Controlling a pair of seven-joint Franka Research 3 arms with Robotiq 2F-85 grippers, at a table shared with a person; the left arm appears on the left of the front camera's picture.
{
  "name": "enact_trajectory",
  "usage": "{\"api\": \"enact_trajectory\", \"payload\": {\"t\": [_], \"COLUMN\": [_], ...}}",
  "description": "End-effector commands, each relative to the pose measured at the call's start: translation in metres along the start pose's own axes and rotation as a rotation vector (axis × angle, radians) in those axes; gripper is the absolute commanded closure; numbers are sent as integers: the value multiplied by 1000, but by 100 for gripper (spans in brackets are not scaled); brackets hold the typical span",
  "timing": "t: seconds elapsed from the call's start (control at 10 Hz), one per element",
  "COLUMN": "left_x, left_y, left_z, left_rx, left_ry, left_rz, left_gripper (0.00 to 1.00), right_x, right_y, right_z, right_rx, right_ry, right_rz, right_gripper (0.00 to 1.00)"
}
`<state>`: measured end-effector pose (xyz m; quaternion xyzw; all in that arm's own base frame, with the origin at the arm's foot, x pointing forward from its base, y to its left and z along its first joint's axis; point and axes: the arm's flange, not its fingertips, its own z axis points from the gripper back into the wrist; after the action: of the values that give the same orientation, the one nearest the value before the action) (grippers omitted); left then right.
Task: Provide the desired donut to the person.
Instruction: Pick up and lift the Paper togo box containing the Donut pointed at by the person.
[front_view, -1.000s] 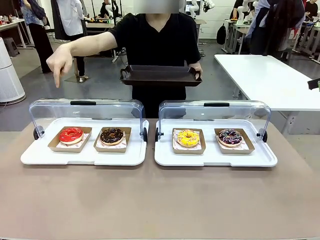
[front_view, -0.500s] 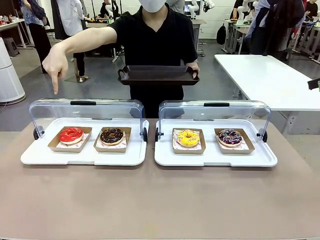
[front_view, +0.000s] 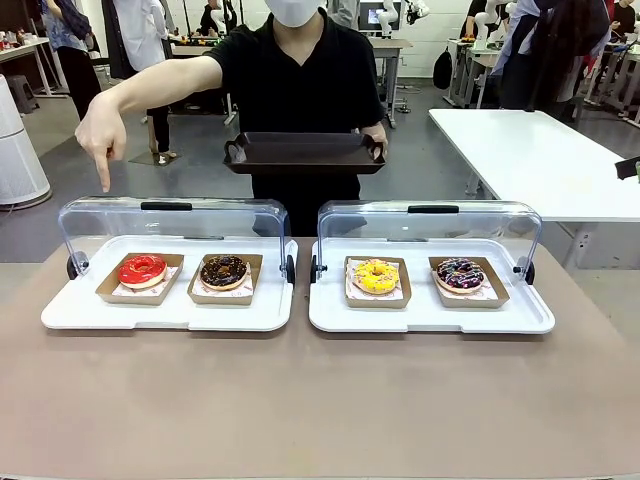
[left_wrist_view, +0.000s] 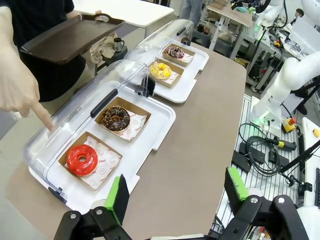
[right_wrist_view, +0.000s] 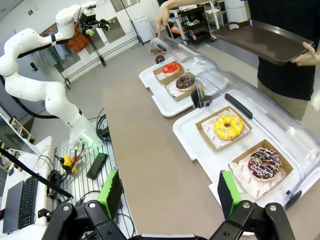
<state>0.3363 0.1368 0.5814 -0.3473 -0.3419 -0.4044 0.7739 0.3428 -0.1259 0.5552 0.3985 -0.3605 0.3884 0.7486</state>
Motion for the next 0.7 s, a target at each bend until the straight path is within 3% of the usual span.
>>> {"api": "enact_trajectory", "payload": {"t": [0.0, 0.6], "left_x": [1, 0], "left_y": [1, 0], "left_z": [1, 0], "left_rx": [-5, 0], "left_ry": [-14, 0], "left_rz": [-17, 0], "left_gripper": [0, 0], "right_x": [1, 1], "right_y": [0, 0], "right_z": [0, 0], "right_rx": [9, 9], "right_ry": [-16, -16], "right_rz": [2, 2], "right_gripper": [0, 0]}}
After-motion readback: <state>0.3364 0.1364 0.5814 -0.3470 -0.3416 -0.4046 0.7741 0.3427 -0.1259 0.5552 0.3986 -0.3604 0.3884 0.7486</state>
